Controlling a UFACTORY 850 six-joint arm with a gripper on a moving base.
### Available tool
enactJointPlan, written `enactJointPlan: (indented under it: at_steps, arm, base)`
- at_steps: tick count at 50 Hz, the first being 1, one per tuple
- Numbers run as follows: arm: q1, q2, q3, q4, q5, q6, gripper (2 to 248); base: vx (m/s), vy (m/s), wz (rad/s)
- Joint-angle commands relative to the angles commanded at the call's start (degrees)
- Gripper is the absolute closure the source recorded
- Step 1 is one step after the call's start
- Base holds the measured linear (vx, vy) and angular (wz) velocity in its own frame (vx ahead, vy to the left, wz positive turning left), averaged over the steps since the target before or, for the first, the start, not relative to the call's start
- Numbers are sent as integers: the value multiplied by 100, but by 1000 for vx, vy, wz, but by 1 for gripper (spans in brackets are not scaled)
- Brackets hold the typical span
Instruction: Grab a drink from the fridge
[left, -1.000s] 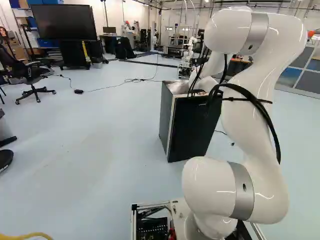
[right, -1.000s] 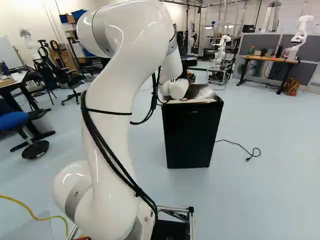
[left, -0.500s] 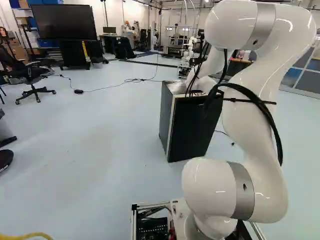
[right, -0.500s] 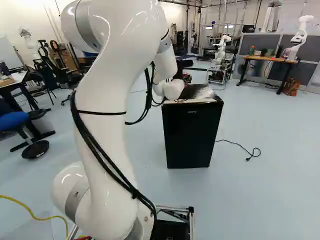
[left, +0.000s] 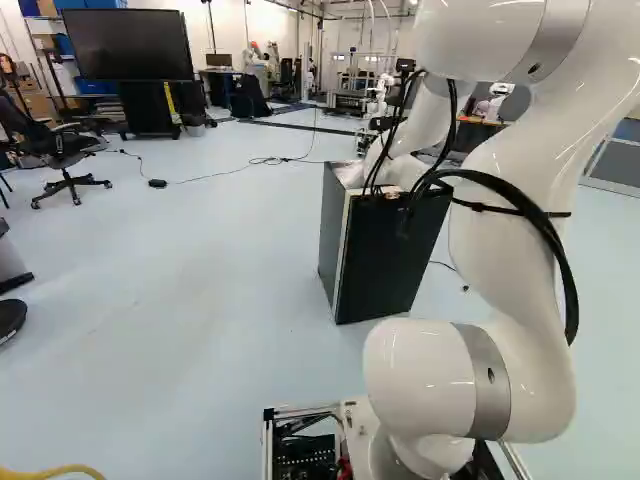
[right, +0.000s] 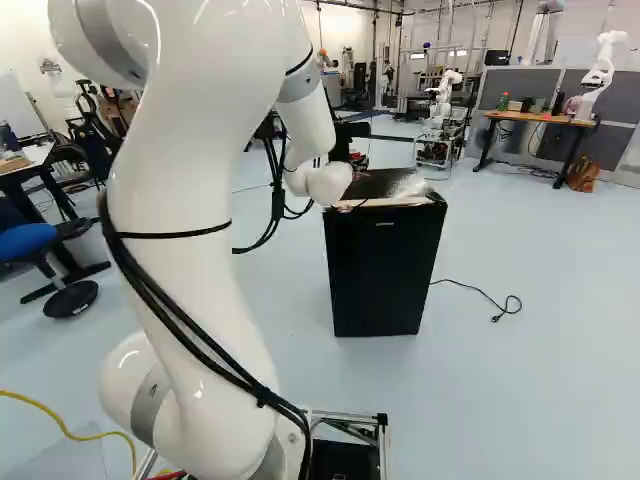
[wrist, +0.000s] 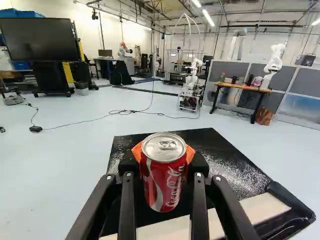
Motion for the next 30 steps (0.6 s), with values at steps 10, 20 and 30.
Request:
enactJointPlan:
  at_steps: [10,20,30]
  arm:
    - [175,420,542,99,-33,-25,151]
    - [368,882,1138,208,-70,-53,151]
    - [566,1357,1751,320,-108,-82,151]
  base:
    - [0,0,0]
    - [0,0,0]
    - [0,0,0]
